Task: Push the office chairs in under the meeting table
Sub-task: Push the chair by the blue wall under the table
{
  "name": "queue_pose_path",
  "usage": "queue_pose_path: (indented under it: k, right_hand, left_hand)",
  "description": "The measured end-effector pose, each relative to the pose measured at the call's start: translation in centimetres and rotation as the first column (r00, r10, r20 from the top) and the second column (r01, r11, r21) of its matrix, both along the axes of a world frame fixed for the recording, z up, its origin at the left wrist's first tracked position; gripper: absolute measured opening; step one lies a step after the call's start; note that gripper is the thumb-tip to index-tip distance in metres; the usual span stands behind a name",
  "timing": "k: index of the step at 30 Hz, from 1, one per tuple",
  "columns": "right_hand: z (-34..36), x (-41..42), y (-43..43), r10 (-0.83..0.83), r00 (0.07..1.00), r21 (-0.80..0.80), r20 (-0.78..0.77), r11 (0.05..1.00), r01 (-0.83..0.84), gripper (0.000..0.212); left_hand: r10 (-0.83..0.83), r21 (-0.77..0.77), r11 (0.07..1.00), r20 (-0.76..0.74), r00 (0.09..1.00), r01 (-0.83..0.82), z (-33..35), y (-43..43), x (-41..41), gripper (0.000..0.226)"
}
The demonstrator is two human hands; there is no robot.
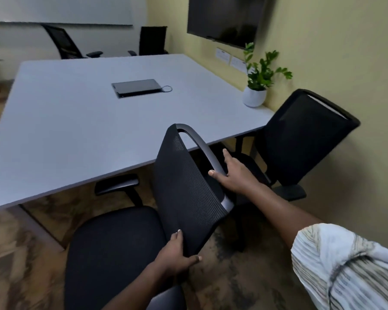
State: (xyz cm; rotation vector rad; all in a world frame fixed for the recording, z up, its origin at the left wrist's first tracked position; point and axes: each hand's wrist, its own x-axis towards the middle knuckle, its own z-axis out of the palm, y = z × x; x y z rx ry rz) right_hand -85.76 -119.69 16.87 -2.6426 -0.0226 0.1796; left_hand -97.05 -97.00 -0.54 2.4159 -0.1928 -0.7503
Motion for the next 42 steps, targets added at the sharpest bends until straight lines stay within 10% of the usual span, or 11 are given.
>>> queue_pose_path:
  k: [8,23,31,37,42]
  right_hand:
    - [-1.4,5.0,2.8,-0.060,0.996,0.086,-0.069,0.994,0.066,0.038]
    - [-2.2,-4.9,0.8,-0.001,0.921,0.563,-0.389,0.791,0.238,0.030]
    - [-1.4,-14.1,0.7,0.223,0.711,0.699,-0.667,0.519,0.492,0.019]
    - [-1.4,-17.9,0.6,0.464,0.525,0.695,-0.713,0.564,0.446,0.028]
    - [-0.8,-15.3,-0.9,0.390,0.619,0.709,-0.682,0.559,0.429,0.037]
  left_hand:
    - [0.191,-0.090,0.976,-0.058,0.980,-0.196,2.7,-2.3,0.9,0.128]
    - [0.469,-0.347,0.772,-0.255,0.846,-0.532,5.0,-3.1,-7.6,0.146]
    - [0.803,-0.424,0.550,0.030,0.595,-0.720,5.0,-3.2,-15.0,0.051]
    - [0.893,-0.583,0.430,0.163,0.419,-0.689,7.7,-3.1,-20.2,0.052]
    - [0.865,-0.510,0.499,0.348,0.362,-0.701,10.0,-3.3,-23.4,0.072]
